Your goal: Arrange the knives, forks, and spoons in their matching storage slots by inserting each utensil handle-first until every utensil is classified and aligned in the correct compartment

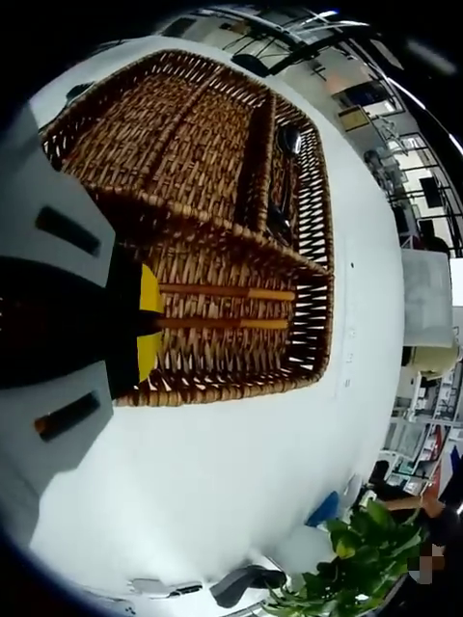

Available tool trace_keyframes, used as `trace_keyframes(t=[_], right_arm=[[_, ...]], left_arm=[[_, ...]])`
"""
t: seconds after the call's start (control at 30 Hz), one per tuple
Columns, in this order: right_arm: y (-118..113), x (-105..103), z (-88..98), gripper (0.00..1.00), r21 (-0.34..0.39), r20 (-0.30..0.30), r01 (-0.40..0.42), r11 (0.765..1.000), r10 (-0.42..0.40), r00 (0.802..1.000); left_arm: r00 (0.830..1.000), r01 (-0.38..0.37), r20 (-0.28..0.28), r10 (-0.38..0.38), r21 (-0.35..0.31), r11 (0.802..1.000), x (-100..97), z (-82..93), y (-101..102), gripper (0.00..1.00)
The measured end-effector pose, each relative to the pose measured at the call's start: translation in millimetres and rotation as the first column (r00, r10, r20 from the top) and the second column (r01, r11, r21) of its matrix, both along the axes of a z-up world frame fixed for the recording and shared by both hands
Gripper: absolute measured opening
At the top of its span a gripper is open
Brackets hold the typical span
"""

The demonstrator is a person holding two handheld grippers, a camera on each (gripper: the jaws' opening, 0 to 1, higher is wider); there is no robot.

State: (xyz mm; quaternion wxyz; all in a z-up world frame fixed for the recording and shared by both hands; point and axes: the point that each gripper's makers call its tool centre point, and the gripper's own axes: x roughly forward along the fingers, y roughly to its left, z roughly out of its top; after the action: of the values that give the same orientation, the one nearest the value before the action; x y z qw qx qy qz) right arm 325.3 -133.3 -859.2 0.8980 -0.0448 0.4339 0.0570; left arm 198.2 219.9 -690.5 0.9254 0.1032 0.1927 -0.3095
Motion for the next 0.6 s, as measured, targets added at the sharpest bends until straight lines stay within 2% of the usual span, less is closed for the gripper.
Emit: trace_keyframes(t=[0.17, 0.27, 0.4, 0.5, 0.6], right_arm=[[10, -1, 0.9, 0.03, 0.010, -0.002, -0.089, 0.996, 0.089, 0.996], [11, -2, 5.4, 0.05, -0.031, 0.012, -0.146, 0.989, 0.146, 0.989], [11, 0, 19.3, 0.11, -0.062, 0.054, -0.181, 0.982, 0.184, 0.981], [11, 2, 31.5, 0.13, -0.059, 0.090, -0.199, 0.978, 0.204, 0.975], [11, 5, 46.7, 0.24, -0.076, 0.144, -0.230, 0.970, 0.239, 0.960]], left_arm=[[1.000, 0.003, 0.002, -0.003, 0.003, 1.000, -0.9, 0.4, -1, 1.00], [1.000, 0.006, 0.004, -0.006, 0.004, 1.000, -1.9, 1.4, -3, 1.00], [1.000, 0.012, 0.009, -0.012, 0.007, 1.000, -2.8, 3.3, -7, 1.00], [1.000, 0.019, 0.013, -0.019, 0.008, 1.000, -3.8, 4.8, -10, 1.00], [1.000, 0.024, 0.017, -0.024, 0.010, 1.000, -4.6, 6.0, -11, 1.00]])
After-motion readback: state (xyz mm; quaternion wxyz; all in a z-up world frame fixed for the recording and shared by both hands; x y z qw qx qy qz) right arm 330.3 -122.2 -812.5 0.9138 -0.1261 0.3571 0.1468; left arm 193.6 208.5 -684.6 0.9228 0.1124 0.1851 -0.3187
